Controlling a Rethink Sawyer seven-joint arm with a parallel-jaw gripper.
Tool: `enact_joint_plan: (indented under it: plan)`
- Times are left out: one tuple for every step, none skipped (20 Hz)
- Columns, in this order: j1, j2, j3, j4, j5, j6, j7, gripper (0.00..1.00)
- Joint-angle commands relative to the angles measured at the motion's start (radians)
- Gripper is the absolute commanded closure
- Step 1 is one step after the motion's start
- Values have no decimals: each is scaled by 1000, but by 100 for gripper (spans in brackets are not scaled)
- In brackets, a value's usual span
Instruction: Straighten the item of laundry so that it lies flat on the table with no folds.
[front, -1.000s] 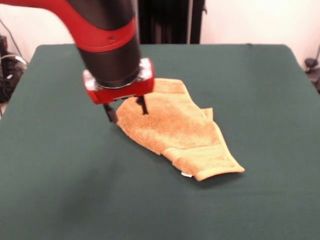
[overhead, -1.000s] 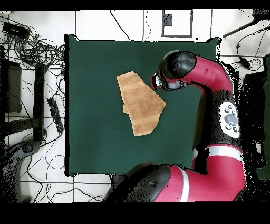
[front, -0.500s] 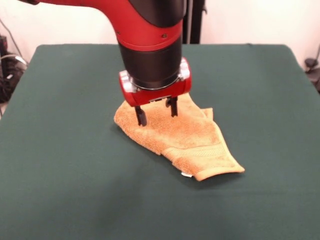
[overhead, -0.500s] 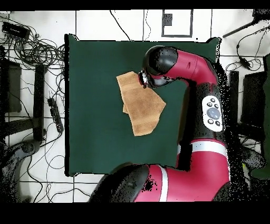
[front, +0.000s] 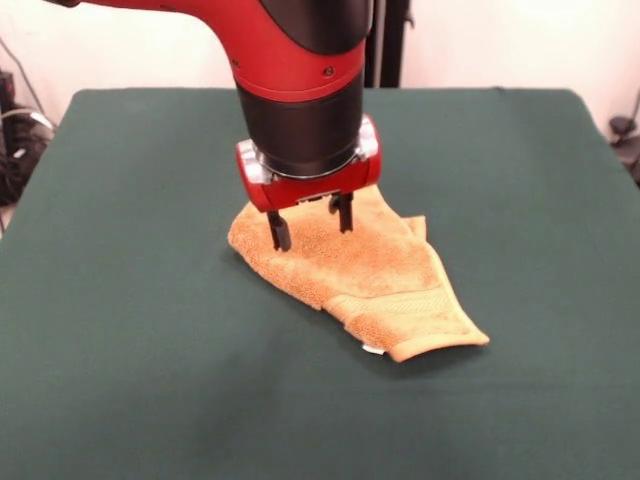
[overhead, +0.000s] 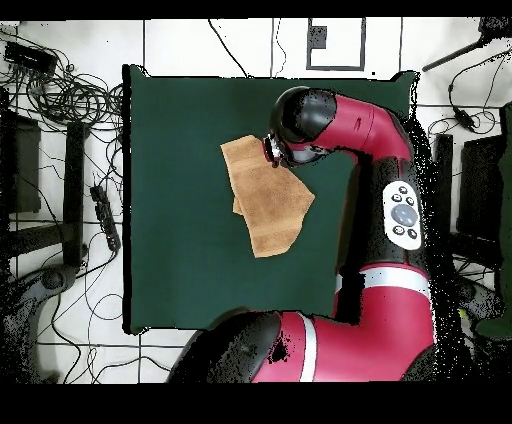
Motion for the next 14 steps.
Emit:
enact_joint_plan:
  plan:
    - [60,7,17,133,40,30,257,0]
    - [66,1,16,143,52,34,278,0]
    - [72,-5,17,153,55,24,280,0]
    - [76,-7,16,160,54,16,272,0]
    - [77,-8,17,169,55,5,267,0]
    - [77,-8,15,179,62,-9,277,0]
    - [78,-15,11,194,64,-26,285,0]
    - [79,-22,7,208,67,-42,293,0]
    - [79,-30,7,221,61,-55,277,0]
    - [81,-31,9,224,58,-59,264,0]
    - [82,-32,13,227,64,-58,266,0]
    - [88,-34,12,229,72,-54,281,0]
    - [97,-35,10,226,81,-44,302,0]
    - [108,-35,5,221,90,-28,331,0]
